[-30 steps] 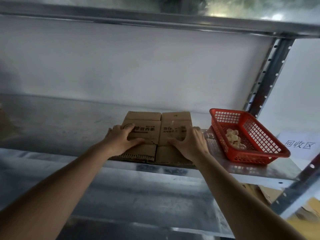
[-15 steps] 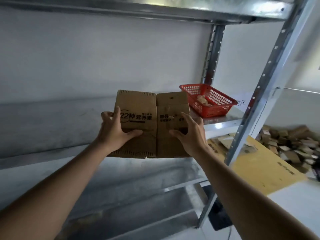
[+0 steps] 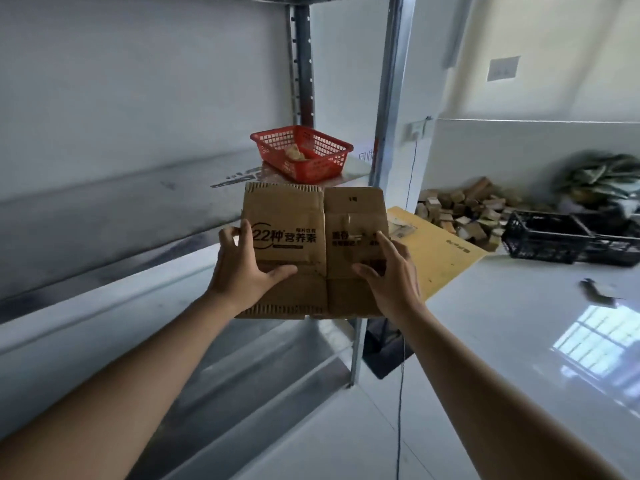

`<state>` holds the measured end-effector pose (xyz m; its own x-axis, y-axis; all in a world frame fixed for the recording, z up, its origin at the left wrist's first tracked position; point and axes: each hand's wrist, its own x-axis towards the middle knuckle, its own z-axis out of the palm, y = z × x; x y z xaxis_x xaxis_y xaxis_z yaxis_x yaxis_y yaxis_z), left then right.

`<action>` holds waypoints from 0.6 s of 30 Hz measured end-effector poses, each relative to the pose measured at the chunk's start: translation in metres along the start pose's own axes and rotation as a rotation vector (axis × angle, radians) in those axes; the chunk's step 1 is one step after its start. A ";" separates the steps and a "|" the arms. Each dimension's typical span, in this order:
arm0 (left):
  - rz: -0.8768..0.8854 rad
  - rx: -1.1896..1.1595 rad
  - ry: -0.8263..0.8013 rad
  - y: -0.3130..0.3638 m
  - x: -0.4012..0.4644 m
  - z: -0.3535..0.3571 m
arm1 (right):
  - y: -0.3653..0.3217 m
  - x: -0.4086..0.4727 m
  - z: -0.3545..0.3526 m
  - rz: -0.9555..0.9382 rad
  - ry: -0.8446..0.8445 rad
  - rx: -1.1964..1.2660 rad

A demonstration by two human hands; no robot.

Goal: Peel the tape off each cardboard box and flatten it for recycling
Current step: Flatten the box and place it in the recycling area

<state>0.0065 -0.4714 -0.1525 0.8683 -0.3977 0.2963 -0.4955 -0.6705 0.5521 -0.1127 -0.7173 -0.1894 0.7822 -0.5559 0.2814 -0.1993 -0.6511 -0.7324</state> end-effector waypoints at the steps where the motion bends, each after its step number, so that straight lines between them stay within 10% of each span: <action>1: 0.005 -0.010 -0.026 0.010 0.001 0.013 | 0.014 -0.001 -0.009 0.027 0.006 -0.001; 18: -0.061 0.043 -0.331 0.209 0.057 0.262 | 0.262 0.090 -0.172 0.192 -0.063 -0.084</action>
<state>-0.0530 -0.7982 -0.2247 0.8458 -0.5335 -0.0091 -0.4498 -0.7220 0.5258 -0.1962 -1.0265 -0.2494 0.7597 -0.6425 0.1003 -0.3947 -0.5781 -0.7141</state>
